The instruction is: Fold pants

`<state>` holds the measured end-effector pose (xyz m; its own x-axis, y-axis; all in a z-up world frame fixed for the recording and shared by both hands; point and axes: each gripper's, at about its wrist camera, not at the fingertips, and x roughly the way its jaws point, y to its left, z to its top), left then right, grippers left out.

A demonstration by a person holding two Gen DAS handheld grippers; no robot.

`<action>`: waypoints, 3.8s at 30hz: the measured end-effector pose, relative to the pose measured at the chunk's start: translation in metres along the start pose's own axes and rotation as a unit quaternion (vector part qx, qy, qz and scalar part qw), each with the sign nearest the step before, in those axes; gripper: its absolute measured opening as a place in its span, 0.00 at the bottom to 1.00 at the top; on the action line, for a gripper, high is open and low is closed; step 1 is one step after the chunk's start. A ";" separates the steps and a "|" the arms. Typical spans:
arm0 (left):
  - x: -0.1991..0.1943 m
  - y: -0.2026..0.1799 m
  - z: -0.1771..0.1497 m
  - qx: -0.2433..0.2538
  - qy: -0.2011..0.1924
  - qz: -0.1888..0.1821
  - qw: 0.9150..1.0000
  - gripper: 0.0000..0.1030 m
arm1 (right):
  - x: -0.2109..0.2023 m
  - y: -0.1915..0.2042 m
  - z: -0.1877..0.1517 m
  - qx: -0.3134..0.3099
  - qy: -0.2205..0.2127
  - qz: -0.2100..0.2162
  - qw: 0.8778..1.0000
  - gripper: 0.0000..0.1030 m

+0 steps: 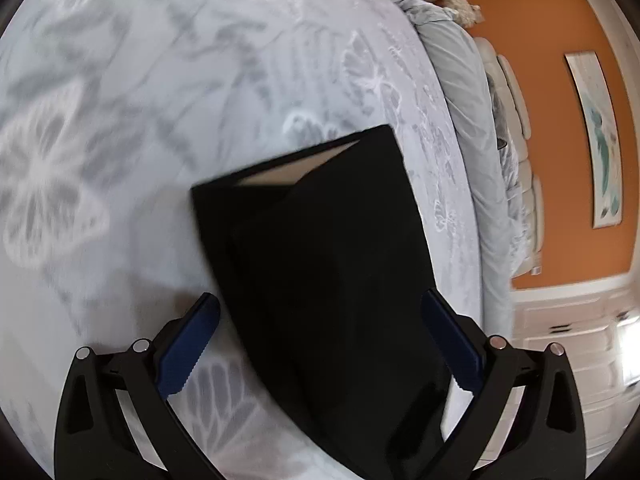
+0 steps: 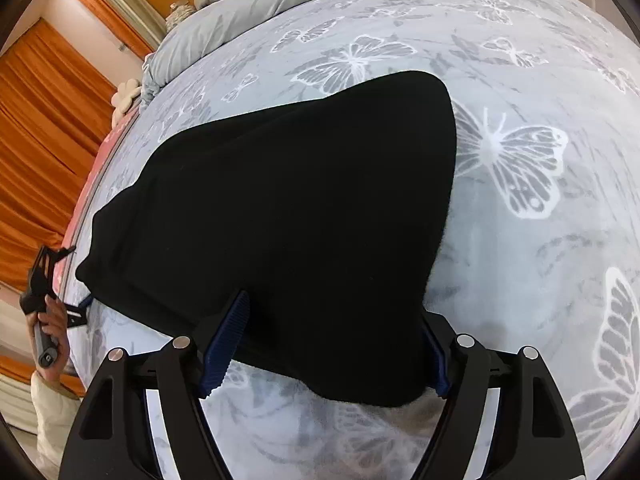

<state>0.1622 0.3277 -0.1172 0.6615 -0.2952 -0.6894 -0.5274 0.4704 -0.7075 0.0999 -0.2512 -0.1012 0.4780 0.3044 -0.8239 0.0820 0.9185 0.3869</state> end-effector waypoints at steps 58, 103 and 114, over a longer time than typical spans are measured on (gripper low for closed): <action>-0.097 0.020 -0.048 0.097 0.005 -0.013 0.995 0.89 | -0.153 0.026 -0.037 -0.097 -0.189 -0.152 0.965 0.67; -0.081 -0.165 -0.235 0.387 0.034 -0.125 0.913 0.36 | -0.121 0.014 -0.022 -0.036 -0.136 -0.121 0.983 0.68; -0.097 -0.183 -0.314 0.447 0.055 -0.199 0.870 0.95 | -0.132 -0.036 -0.030 0.004 -0.108 -0.079 0.991 0.71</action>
<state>0.0272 0.0093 0.0302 0.6163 -0.6375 -0.4625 0.3903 0.7573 -0.5237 0.0072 -0.3165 -0.0187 0.6341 0.0953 -0.7674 0.1765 0.9484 0.2636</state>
